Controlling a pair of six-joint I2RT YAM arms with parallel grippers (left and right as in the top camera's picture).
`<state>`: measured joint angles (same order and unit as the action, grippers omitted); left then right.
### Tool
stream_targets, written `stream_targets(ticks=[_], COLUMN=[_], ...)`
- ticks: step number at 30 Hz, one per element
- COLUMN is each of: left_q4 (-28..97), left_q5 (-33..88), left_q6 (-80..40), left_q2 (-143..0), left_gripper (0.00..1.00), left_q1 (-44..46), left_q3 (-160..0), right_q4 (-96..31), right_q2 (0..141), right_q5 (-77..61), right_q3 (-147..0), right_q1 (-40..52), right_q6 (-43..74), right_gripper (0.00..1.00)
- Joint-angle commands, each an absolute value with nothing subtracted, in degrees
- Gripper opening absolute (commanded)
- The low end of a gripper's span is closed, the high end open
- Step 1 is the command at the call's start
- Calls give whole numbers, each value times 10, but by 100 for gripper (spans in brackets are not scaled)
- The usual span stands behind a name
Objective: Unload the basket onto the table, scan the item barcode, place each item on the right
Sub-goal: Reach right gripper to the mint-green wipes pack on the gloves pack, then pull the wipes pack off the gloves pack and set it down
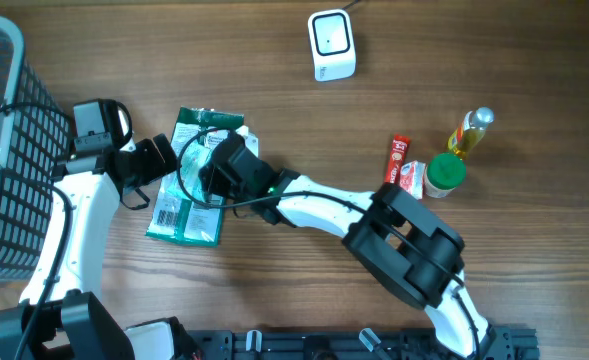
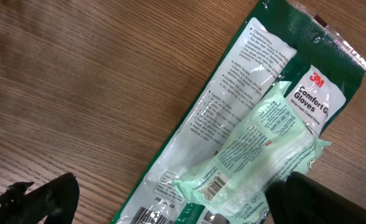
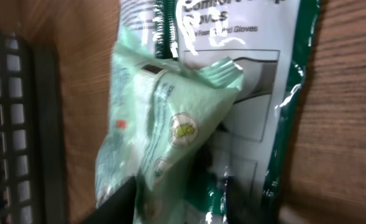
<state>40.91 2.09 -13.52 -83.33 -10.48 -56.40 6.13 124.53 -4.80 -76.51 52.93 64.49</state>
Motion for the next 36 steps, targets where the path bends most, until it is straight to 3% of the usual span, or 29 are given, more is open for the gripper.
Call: stream_targets(ticks=[1,8,17,18,20,21,29,36], left_q4=[409,409,409,409,409,409,409,409], left_q5=[25,25,25,25,25,25,25,25], left_q6=[-124,-124,-124,-124,-124,-124,-124,-124], left_q2=[-835,-835,-835,-835,-835,-835,-835,-835], left_gripper=[100,100,100,100,100,100,100,100], left_q1=[-103,-103,-103,-103,-103,-103,-103,-103], left_q3=[-562,-562,-562,-562,-562,-562,-562,-562], right_q4=[88,118,130,130,129,129,147,28], right_q2=[1266,1267,1287,1291,1291,1290,1271,1143], right_q5=[-38,-38,-32,-33,-34,-34,-202,-203], right_q3=[-764,-764,-764,-764,-764,-764,-764,-764], right_q1=[528,528,534,535,534,534,496,463], right_q6=[644,646,647,647,645,645,596,466], right_gripper=[29,37,34,30,9,5,4,5])
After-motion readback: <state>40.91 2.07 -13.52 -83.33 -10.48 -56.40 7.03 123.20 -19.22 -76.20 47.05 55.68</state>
